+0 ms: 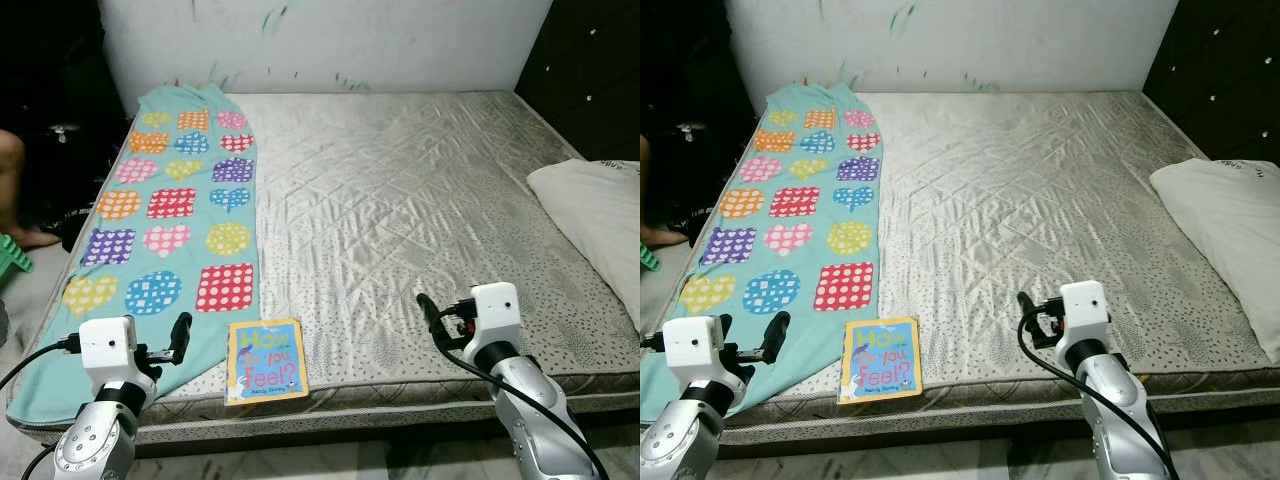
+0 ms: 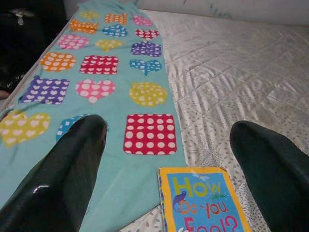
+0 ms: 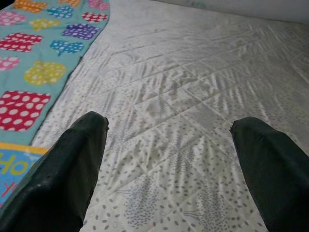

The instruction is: Clean up the room

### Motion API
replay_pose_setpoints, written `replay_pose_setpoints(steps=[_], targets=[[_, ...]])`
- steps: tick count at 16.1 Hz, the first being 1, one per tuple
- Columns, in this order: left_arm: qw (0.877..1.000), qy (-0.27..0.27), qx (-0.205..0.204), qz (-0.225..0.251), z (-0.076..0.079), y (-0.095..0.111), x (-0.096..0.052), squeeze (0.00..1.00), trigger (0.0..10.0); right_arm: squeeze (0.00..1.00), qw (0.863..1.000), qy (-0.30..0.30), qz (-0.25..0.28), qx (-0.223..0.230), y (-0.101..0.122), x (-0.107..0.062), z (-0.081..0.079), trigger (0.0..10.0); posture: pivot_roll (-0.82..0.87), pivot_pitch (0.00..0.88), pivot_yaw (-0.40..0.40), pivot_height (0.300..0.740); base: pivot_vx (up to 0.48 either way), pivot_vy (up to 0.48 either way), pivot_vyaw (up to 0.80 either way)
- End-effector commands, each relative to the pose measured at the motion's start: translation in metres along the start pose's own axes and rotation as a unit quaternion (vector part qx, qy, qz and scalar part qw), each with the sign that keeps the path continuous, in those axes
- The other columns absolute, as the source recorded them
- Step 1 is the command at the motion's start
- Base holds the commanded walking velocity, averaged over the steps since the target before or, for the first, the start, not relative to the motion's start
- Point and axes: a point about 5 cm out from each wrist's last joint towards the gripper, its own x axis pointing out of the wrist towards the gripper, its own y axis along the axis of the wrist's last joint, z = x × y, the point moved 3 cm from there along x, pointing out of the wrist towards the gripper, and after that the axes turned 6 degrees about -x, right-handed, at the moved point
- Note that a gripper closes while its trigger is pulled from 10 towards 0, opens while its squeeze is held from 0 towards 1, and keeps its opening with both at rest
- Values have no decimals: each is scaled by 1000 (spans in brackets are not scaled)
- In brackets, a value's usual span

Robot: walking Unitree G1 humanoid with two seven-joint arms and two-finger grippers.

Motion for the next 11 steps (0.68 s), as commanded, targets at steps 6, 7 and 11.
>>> replay_pose_setpoints(steps=[6, 7, 11], targets=[[1000, -8, -2, 4, 6, 5, 1, 0, 10000, 0, 1000, 19, 6, 1, 6, -2, -5, 10000, -40, 104, -18, 671, 0, 0, 0], [1000, -6, -3, 5, 6, 5, 2, 0, 10000, 0, 1000, 22, 5, 3, 5, -2, -5, 10000, -40, 104, -18, 671, 0, 0, 0], [1000, -16, -9, 15, 9, 9, 2, 0, 10000, 0, 999, 32, 2, -1, 6, 0, -7, 10000, -43, 116, -19, 671, 0, 0, 0]])
